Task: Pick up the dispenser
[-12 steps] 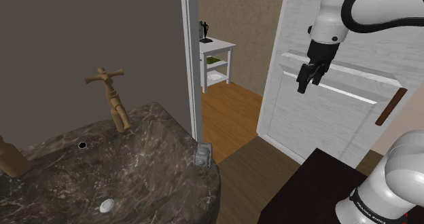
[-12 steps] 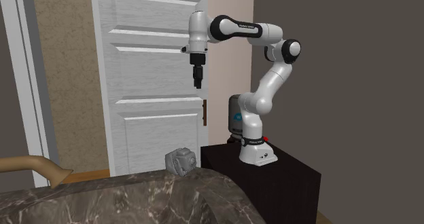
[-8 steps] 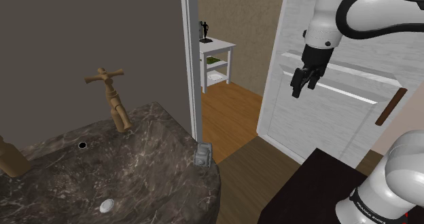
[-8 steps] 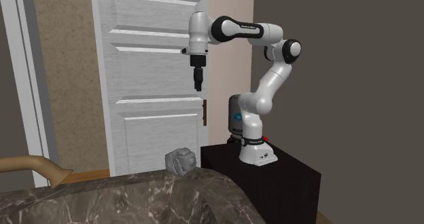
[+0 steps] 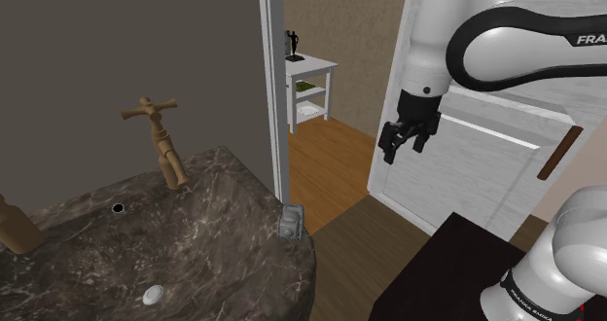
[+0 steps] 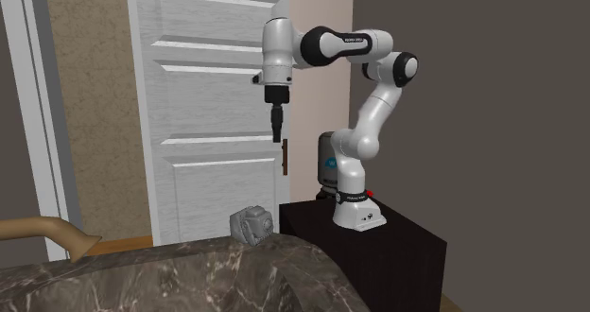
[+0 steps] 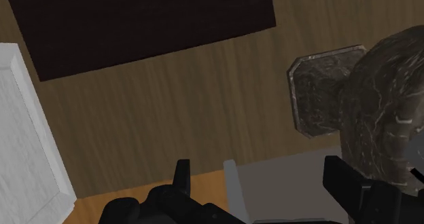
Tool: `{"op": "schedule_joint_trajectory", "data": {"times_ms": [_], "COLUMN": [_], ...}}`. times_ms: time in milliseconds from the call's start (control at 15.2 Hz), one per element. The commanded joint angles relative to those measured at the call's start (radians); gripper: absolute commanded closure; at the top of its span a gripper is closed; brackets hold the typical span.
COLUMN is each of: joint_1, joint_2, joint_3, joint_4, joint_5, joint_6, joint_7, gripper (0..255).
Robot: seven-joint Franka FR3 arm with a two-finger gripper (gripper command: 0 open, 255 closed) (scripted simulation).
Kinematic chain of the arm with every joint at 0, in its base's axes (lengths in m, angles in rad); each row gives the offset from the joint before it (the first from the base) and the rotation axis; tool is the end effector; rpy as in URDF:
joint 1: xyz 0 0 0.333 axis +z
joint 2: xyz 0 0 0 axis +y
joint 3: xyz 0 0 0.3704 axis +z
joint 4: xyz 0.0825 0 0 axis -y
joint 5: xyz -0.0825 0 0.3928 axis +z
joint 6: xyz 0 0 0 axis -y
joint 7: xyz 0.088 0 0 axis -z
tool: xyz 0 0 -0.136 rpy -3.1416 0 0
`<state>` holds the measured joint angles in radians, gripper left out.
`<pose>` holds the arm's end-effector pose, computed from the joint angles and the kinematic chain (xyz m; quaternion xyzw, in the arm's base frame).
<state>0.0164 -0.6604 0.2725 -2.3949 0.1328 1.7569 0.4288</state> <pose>0.3131 0.1279 0.5489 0.9938 -0.1093 0.0087 0.0157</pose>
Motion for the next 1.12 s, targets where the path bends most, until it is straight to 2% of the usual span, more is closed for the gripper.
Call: {"op": "schedule_joint_trajectory", "data": {"times_ms": [0,330,594,858,1056], "joint_1": [0.004,-0.002,-0.018,-0.038,-0.044], "joint_2": [0.036,0.162,0.289,0.441,0.574], "joint_3": [0.049,0.169,0.265,0.358,0.418], "joint_4": [0.015,0.073,0.145,0.24,0.327], "joint_5": [0.025,0.055,0.044,-0.011,-0.088], "joint_6": [0.026,0.107,0.169,0.223,0.251], "joint_7": [0.076,0.255,0.406,0.572,0.711], "gripper": [0,0,0,0,0]}}
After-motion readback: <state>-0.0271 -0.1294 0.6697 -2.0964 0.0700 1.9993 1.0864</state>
